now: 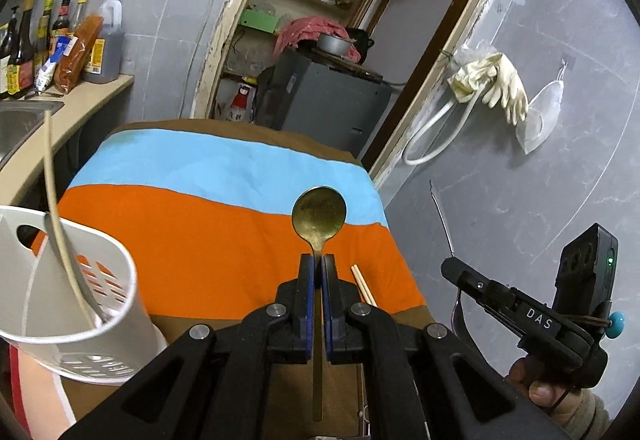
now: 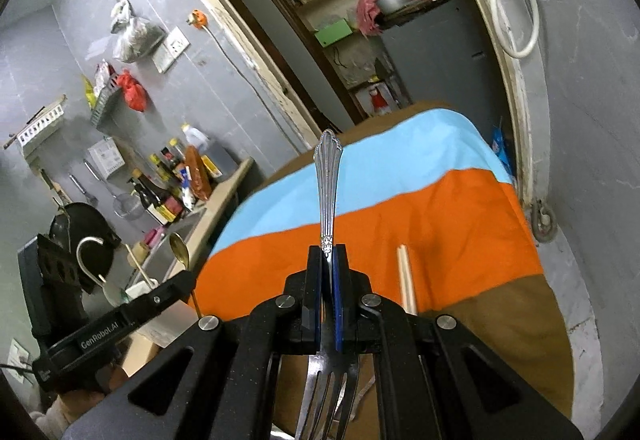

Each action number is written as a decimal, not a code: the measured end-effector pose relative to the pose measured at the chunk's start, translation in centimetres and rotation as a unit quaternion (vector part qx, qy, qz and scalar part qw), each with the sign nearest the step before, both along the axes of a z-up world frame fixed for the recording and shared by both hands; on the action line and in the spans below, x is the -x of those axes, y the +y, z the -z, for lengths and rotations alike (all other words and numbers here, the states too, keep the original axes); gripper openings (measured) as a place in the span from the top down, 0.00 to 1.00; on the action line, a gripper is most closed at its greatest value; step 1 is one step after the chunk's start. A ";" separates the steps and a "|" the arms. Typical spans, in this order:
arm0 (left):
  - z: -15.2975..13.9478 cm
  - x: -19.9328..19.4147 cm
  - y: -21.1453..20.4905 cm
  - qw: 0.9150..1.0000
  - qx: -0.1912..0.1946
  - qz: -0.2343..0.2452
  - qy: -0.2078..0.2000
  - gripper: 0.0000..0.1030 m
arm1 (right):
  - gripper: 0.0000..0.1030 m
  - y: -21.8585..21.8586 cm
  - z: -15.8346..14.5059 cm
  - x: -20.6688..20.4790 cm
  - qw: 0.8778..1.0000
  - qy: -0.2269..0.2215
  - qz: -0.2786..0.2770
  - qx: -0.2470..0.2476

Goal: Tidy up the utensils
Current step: 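Carry the spoon and fork over the white caddy and lower them in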

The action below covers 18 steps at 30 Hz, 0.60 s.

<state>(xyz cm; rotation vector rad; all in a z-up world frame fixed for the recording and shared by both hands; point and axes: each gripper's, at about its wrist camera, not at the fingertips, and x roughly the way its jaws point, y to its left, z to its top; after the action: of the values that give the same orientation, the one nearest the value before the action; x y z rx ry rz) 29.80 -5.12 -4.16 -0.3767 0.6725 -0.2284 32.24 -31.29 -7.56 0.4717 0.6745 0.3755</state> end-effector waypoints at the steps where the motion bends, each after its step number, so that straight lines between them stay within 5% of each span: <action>1: -0.3 0.2 0.3 1.000 0.002 -0.001 -0.004 0.96 | 0.96 0.3 -0.3 0.0 1.000 -0.003 -0.002 -0.001; 18: -6.6 3.3 5.8 0.996 0.016 -0.040 -0.079 0.96 | 0.96 5.9 -5.2 -0.2 0.995 -0.080 -0.037 -0.039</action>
<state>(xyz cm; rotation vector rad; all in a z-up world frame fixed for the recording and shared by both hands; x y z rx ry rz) 26.53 0.67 2.46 -0.4109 0.4983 -0.1917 32.48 -25.42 -2.36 0.4864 0.5238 0.5058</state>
